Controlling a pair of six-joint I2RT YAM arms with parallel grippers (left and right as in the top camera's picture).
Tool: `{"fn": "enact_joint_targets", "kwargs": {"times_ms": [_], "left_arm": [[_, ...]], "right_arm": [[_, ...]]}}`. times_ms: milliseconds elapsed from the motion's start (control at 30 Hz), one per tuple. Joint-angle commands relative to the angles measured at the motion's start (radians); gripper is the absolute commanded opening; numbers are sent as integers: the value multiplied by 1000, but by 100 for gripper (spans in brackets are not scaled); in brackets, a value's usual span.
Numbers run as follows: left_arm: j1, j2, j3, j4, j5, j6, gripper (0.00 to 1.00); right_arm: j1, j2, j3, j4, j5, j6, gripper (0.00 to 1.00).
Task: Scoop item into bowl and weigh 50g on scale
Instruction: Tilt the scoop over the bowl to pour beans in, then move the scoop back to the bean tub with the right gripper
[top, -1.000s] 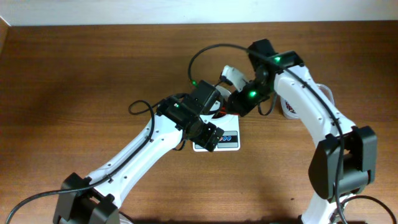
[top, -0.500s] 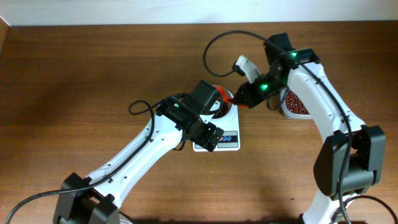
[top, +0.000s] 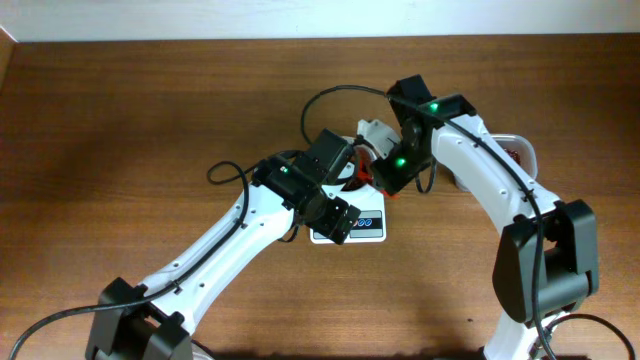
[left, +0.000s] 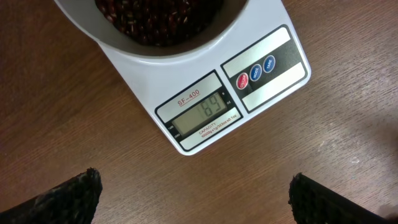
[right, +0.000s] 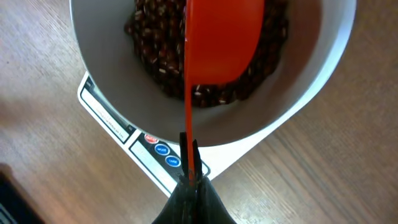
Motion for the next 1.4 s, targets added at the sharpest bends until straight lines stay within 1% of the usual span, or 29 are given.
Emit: {"fn": "enact_joint_targets", "kwargs": {"times_ms": [0, 267, 333, 433, 500, 600, 667, 700, 733, 800, 1067, 1367], "left_arm": [[0, 8, -4, 2, -7, 9, 99], [0, 8, -4, 2, -7, 9, 99], [0, 8, -4, 2, -7, 9, 99], [0, 8, -4, 2, -7, 9, 99], [0, 8, -4, 2, -7, 9, 99], [0, 8, -4, 2, -7, 9, 99], [0, 8, -4, 2, -7, 9, 99], [0, 8, -4, 2, -7, 9, 99], [0, 8, -4, 2, -7, 9, 99], [0, 8, -4, 2, -7, 9, 99], [0, 8, -4, 2, -7, 9, 99], [0, 8, -4, 2, -7, 9, 99]], "right_arm": [[7, -13, -8, -11, -43, -4, 4], [6, -13, 3, -12, -159, -8, 4], [6, -13, 16, -16, -159, -8, 4], [5, -13, 133, -65, -139, -6, 4], [5, -13, 266, -147, -70, 48, 4], [5, -13, 443, -307, -3, 76, 4], [6, -13, 480, -366, 22, 80, 4], [6, -13, 480, -380, 22, 80, 4], [5, -13, 479, -382, 40, 111, 4], [10, -13, 468, -383, 98, 121, 4], [14, -13, 397, -369, 89, 121, 4], [14, -12, 377, -342, 89, 124, 4]]}}
